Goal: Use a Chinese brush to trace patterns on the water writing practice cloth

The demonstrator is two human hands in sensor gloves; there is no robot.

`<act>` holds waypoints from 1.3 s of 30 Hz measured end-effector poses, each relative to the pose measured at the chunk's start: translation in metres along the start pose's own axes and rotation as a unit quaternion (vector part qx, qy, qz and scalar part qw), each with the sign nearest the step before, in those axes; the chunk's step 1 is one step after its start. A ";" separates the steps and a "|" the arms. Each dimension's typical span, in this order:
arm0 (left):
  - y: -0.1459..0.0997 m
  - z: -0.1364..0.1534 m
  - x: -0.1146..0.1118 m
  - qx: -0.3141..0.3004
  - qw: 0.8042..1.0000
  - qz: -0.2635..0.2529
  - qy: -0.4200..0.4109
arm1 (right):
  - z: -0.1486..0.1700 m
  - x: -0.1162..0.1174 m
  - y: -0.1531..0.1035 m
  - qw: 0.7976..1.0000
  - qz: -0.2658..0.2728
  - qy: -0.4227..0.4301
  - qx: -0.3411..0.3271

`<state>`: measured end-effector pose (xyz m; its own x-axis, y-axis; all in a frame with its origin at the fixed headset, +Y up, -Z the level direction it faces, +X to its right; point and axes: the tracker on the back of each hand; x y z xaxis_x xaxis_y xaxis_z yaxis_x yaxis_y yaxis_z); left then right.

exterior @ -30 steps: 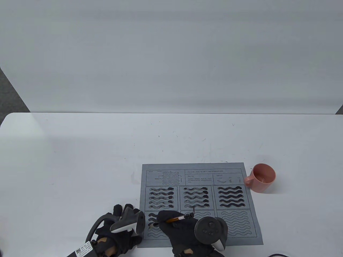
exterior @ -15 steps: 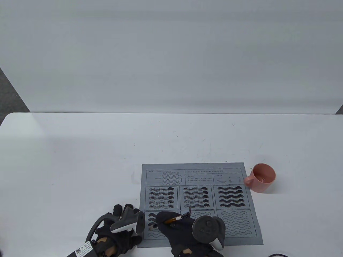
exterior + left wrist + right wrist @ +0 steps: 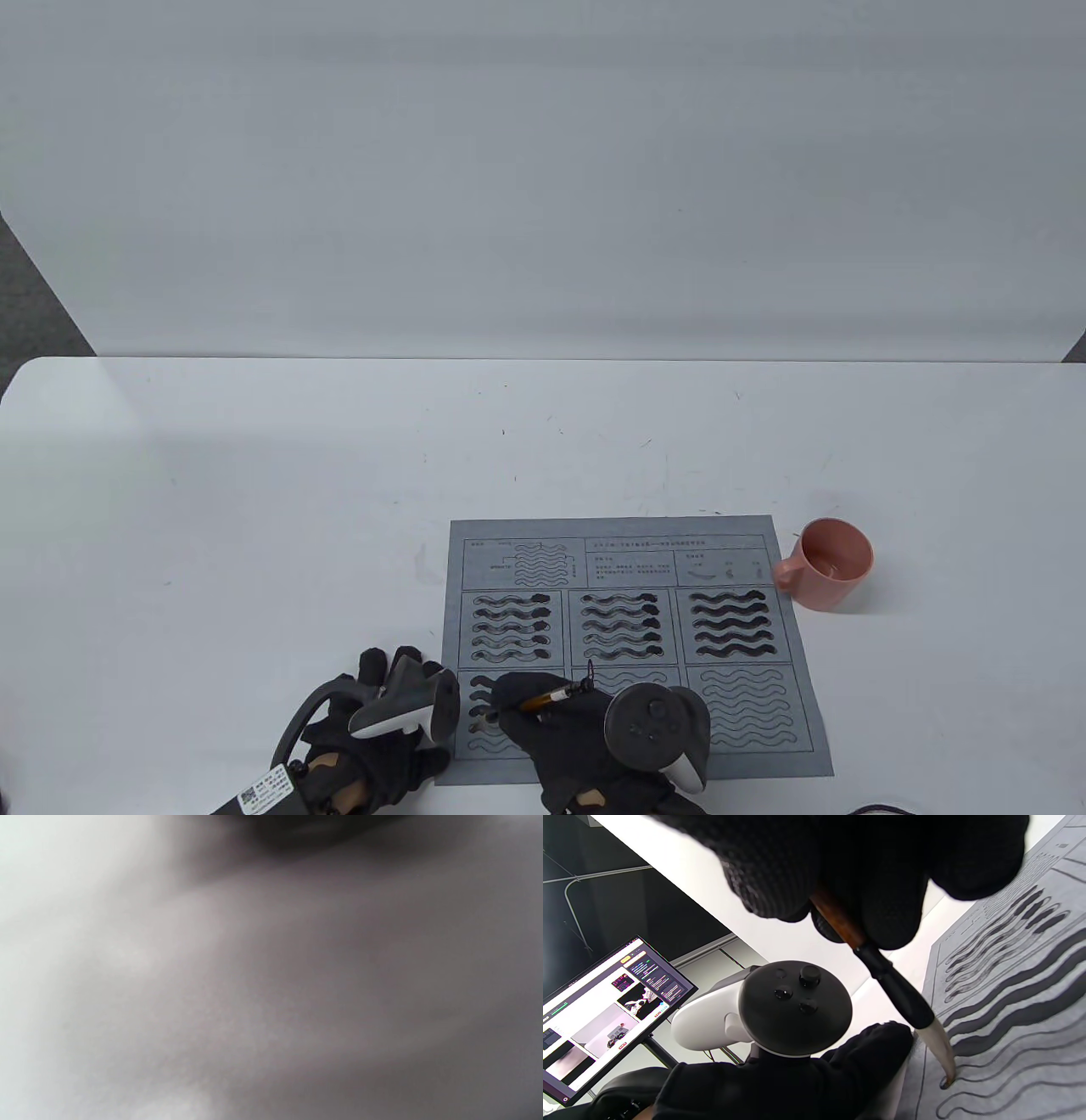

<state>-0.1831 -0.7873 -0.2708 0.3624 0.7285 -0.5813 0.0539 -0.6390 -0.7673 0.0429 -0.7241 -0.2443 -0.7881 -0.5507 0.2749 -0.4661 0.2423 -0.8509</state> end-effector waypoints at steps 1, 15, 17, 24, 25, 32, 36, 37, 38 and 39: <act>0.000 0.000 0.000 0.000 1.000 0.000 0.000 | 0.000 0.000 0.000 1.000 0.000 -0.001 0.000; 0.000 0.000 0.000 0.000 1.000 0.000 0.000 | 0.001 0.000 -0.001 1.000 0.003 -0.006 0.005; 0.000 0.000 0.000 0.000 1.000 0.000 0.000 | 0.001 -0.001 -0.001 1.000 0.002 -0.007 0.006; 0.000 0.000 0.000 0.000 1.000 0.000 0.000 | 0.002 -0.001 -0.002 1.000 0.004 -0.005 0.007; 0.000 0.000 0.000 0.000 1.000 0.000 0.000 | 0.002 -0.001 -0.002 1.000 0.004 -0.006 0.008; 0.000 0.000 0.000 0.000 1.000 0.000 0.000 | 0.002 -0.002 -0.002 1.000 0.007 -0.005 0.009; 0.000 0.000 0.000 0.000 1.000 0.000 0.000 | 0.002 -0.002 -0.003 1.000 0.004 -0.005 0.008; 0.000 0.000 0.000 0.000 1.000 0.000 0.000 | 0.002 -0.002 -0.003 1.000 0.004 -0.006 0.007; 0.000 0.000 0.000 0.000 1.000 0.000 0.000 | 0.002 -0.002 -0.003 1.000 0.002 -0.007 0.007; 0.000 0.000 0.000 0.000 1.000 0.000 0.000 | 0.002 -0.002 -0.003 1.000 0.001 -0.008 0.006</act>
Point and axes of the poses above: the tracker on the back of each hand, its own z axis roughly to the little-finger side, its own y axis roughly from the wrist to the fingertips, x = y × z, and after that the axes turned 5 degrees about -z, right-handed
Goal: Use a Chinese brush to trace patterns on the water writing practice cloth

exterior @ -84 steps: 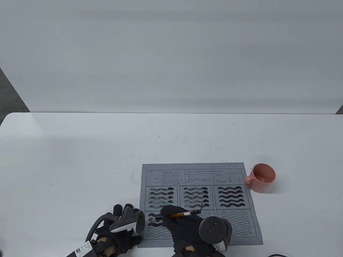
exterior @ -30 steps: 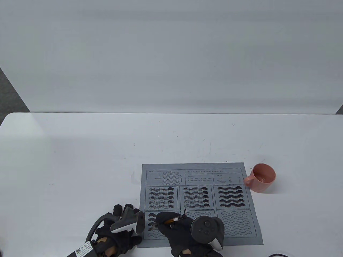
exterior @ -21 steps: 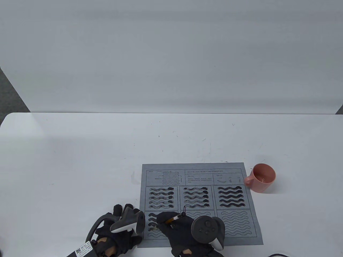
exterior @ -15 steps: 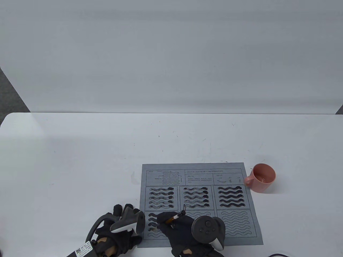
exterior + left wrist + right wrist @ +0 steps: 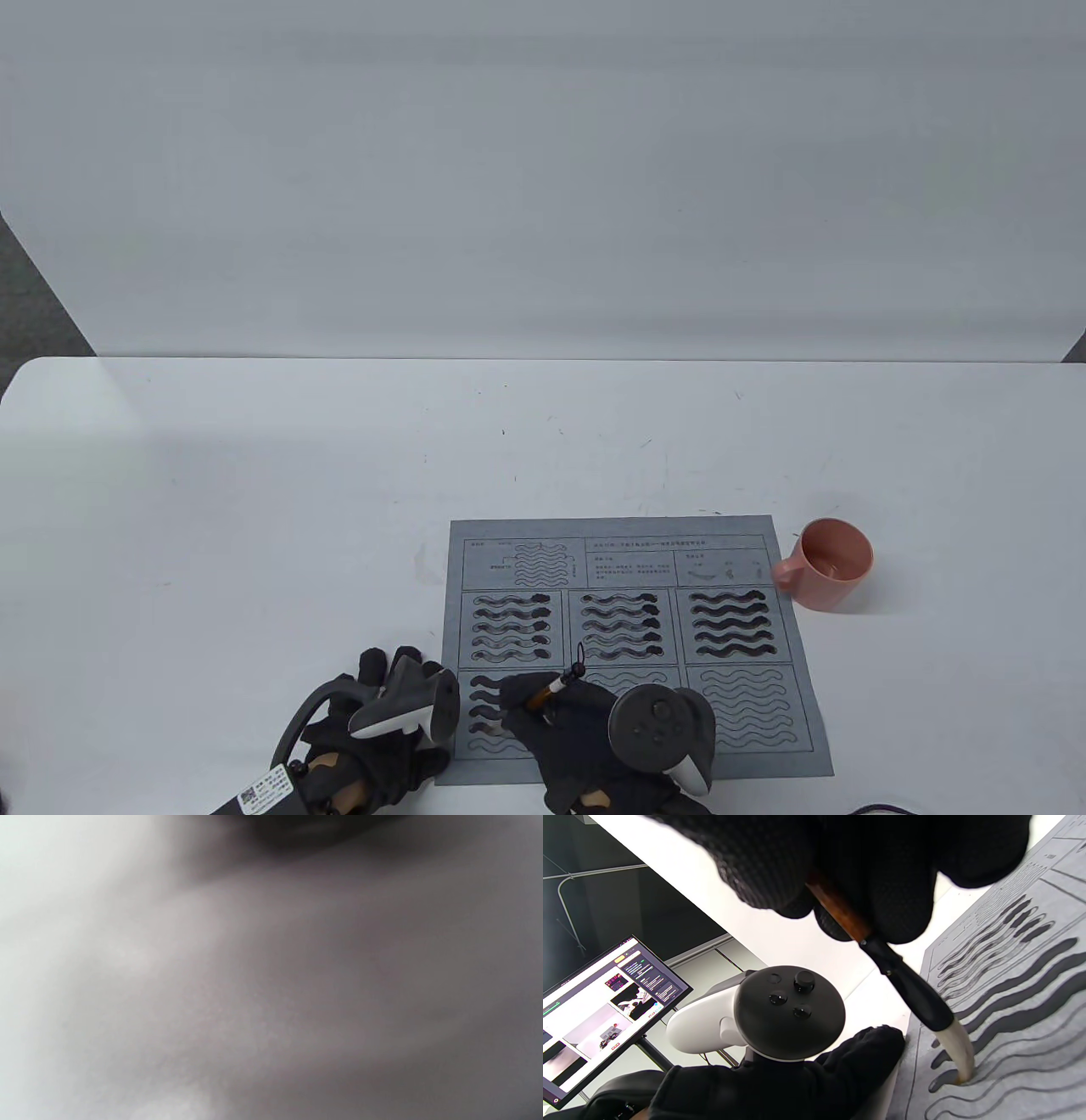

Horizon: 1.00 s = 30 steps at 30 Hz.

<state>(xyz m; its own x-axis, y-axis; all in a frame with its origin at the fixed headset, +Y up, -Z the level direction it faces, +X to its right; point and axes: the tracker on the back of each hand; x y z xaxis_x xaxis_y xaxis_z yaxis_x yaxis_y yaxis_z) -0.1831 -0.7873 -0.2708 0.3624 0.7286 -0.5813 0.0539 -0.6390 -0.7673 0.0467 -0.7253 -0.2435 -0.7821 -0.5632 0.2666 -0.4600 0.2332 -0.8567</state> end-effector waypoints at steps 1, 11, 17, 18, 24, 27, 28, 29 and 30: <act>0.000 0.000 0.000 0.000 1.000 0.000 0.000 | 0.000 0.000 0.000 1.000 0.000 -0.001 0.000; 0.000 0.000 0.000 0.000 1.000 0.000 0.000 | 0.001 -0.001 -0.001 1.000 0.005 0.002 0.006; 0.000 0.000 0.000 0.000 1.000 0.000 0.000 | 0.001 -0.001 -0.001 1.000 0.004 0.001 0.007; 0.000 0.000 0.000 0.000 1.000 0.000 0.000 | 0.001 -0.001 -0.001 1.000 0.005 0.001 0.006; 0.000 0.000 0.000 0.000 1.000 0.000 0.000 | 0.002 -0.002 -0.001 1.000 0.009 -0.002 0.008; 0.000 0.000 0.000 0.000 1.000 0.000 0.000 | 0.002 -0.003 -0.001 1.000 0.010 -0.003 0.009; 0.000 0.000 0.000 0.000 1.000 0.000 0.000 | 0.002 -0.003 -0.001 1.000 0.009 -0.004 0.008; 0.000 0.000 0.000 0.000 1.000 0.000 0.000 | 0.002 -0.003 -0.001 1.000 0.009 -0.005 0.007; 0.000 0.000 0.000 0.000 1.000 0.000 0.000 | 0.001 -0.003 -0.001 1.000 0.010 -0.006 0.007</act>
Point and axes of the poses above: the tracker on the back of each hand, its own z axis roughly to the little-finger side, its own y axis roughly from the wrist to the fingertips, x = y × z, and after that the axes turned 5 degrees about -z, right-handed
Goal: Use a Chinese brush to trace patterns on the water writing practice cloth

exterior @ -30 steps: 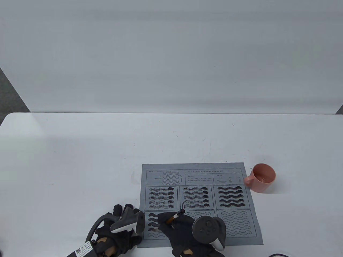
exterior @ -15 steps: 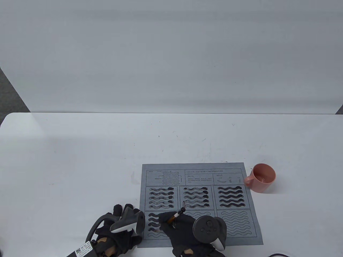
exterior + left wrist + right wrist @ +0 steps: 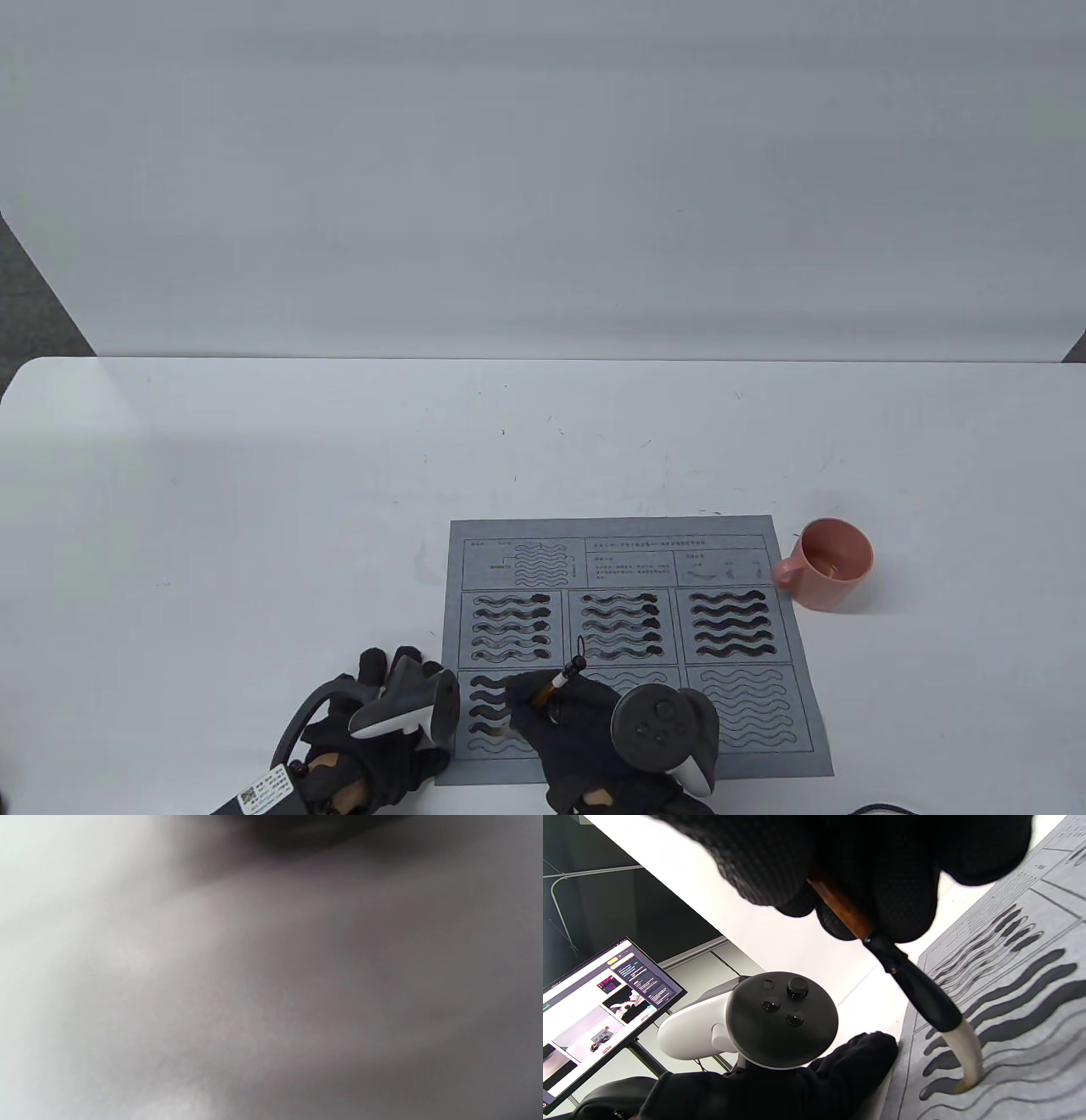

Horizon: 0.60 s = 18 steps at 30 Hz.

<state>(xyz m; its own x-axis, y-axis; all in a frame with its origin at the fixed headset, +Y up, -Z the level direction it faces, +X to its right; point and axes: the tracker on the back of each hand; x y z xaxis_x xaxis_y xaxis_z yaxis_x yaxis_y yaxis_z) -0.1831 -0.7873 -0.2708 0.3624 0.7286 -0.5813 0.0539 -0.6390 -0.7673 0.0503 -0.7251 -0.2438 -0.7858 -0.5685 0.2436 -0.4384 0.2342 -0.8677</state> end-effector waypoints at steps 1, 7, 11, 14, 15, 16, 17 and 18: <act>0.000 0.000 0.000 0.000 1.000 0.000 0.000 | 0.000 0.000 0.000 1.000 0.002 -0.002 -0.001; 0.000 0.000 0.000 0.000 1.000 0.000 0.000 | 0.001 -0.001 0.000 1.000 0.004 -0.004 -0.001; 0.000 0.000 0.000 0.000 1.000 0.000 0.000 | 0.001 -0.001 0.000 1.000 0.007 -0.008 -0.001; 0.000 0.000 0.000 0.000 1.000 0.000 0.000 | 0.001 -0.001 -0.001 1.000 0.010 -0.011 -0.001; 0.000 0.000 0.000 0.000 1.000 0.000 0.000 | 0.001 -0.001 -0.001 1.000 0.010 -0.012 0.000; 0.000 0.000 0.000 0.000 1.000 0.000 0.000 | 0.001 -0.001 -0.001 1.000 0.010 -0.011 0.001; 0.000 0.000 0.000 0.000 1.000 0.000 0.000 | 0.001 -0.001 -0.001 1.000 0.010 -0.010 0.001; 0.000 0.000 0.000 0.000 1.000 0.000 0.000 | 0.001 -0.001 -0.001 1.000 0.014 -0.012 0.001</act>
Point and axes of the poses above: the tracker on the back of each hand, its own z axis roughly to the little-finger side, its own y axis roughly from the wrist to the fingertips, x = y × z, and after that the axes turned 5 degrees about -z, right-handed
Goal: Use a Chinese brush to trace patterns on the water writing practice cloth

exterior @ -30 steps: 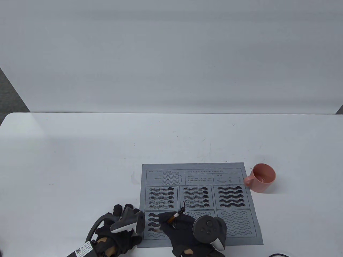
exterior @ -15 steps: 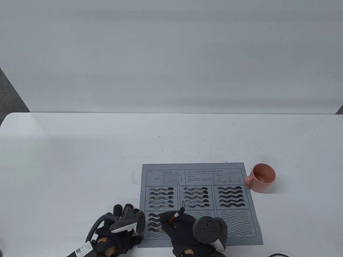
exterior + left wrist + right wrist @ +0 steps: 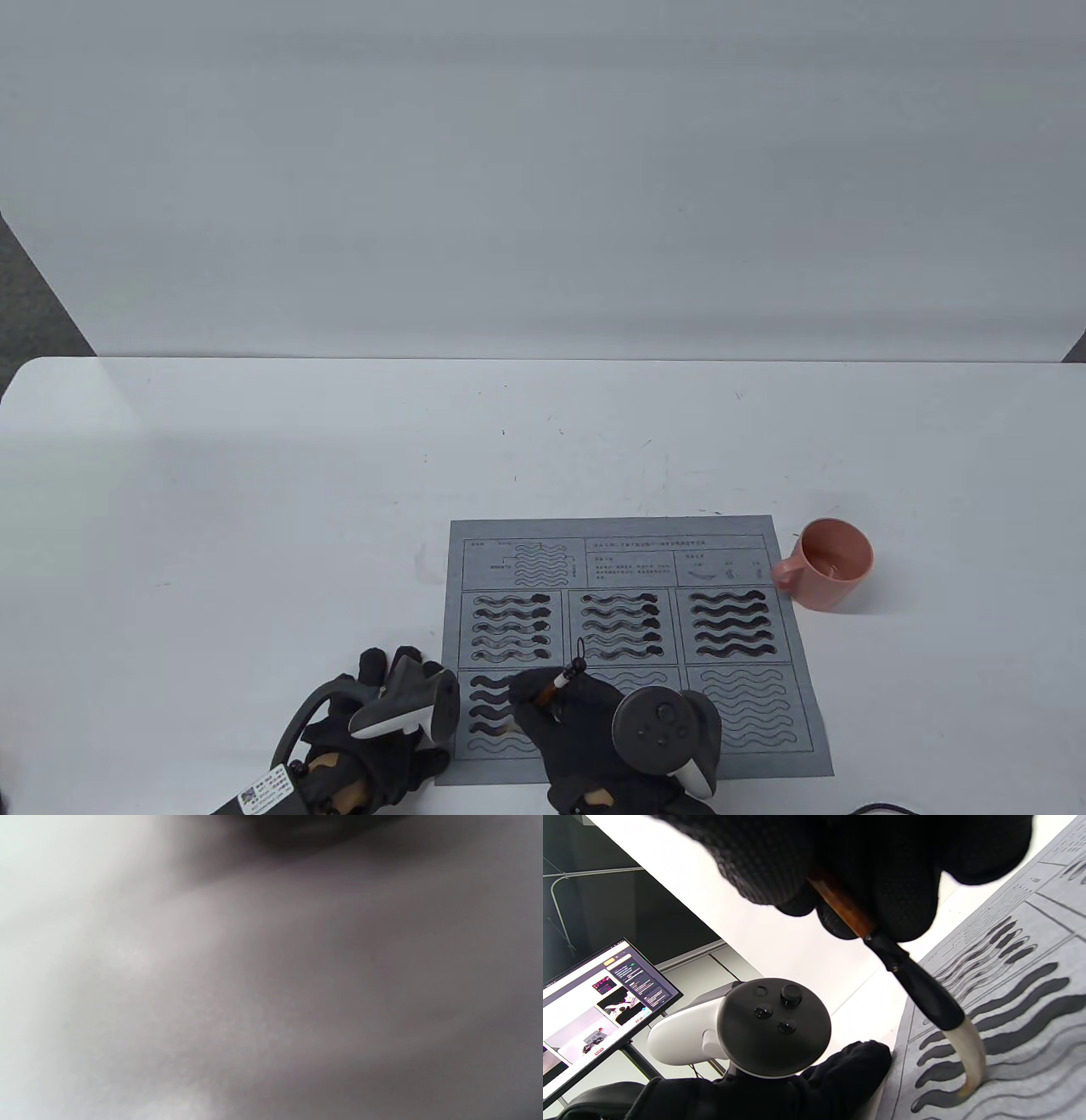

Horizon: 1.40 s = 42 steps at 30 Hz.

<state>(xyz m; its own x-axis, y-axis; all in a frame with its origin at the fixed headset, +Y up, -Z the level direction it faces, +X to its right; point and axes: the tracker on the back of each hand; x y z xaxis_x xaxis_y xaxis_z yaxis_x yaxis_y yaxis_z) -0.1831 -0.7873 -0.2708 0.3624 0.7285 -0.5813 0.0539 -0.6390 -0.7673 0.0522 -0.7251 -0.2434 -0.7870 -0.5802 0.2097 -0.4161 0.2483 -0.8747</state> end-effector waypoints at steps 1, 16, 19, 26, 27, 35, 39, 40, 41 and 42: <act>0.000 0.000 0.000 0.000 1.000 0.000 0.000 | 0.000 0.000 0.000 1.000 0.001 -0.001 0.001; 0.000 0.000 0.000 0.000 1.000 0.000 0.000 | -0.001 -0.002 -0.001 1.000 -0.001 -0.023 -0.007; 0.000 0.000 0.000 0.000 1.000 0.000 0.000 | -0.002 -0.002 -0.001 1.000 0.001 -0.026 -0.010; 0.000 0.000 0.000 0.000 1.000 0.000 0.000 | -0.004 -0.001 -0.003 0.999 0.003 -0.047 -0.021; 0.000 0.000 0.000 0.000 1.000 0.000 0.001 | -0.004 -0.001 -0.003 0.999 0.003 -0.047 -0.022; 0.000 0.000 0.000 0.000 1.000 0.000 0.001 | -0.004 -0.002 -0.004 0.999 0.006 -0.049 -0.021; 0.000 0.000 0.000 0.000 1.000 0.000 0.001 | -0.004 -0.001 -0.005 0.998 0.007 -0.050 -0.022; 0.000 0.000 0.000 0.000 1.000 0.000 0.001 | -0.004 -0.001 -0.005 0.998 0.007 -0.051 -0.022; 0.000 0.000 0.000 0.000 1.000 0.000 0.001 | -0.004 -0.001 -0.005 0.998 0.007 -0.051 -0.022; 0.000 0.000 0.000 0.000 1.000 0.000 0.001 | -0.004 -0.001 -0.005 0.998 0.007 -0.050 -0.022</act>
<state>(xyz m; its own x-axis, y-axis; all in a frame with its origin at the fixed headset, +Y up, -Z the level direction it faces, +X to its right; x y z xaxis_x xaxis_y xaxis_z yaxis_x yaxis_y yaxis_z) -0.1830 -0.7875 -0.2707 0.3637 0.7283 -0.5807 0.0532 -0.6386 -0.7677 0.0534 -0.7222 -0.2377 -0.7442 -0.6508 0.1504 -0.4268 0.2902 -0.8565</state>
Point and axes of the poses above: the tracker on the back of each hand, its own z axis roughly to the little-finger side, its own y axis roughly from the wrist to the fingertips, x = y × z, and after that the axes turned 5 degrees about -z, right-handed
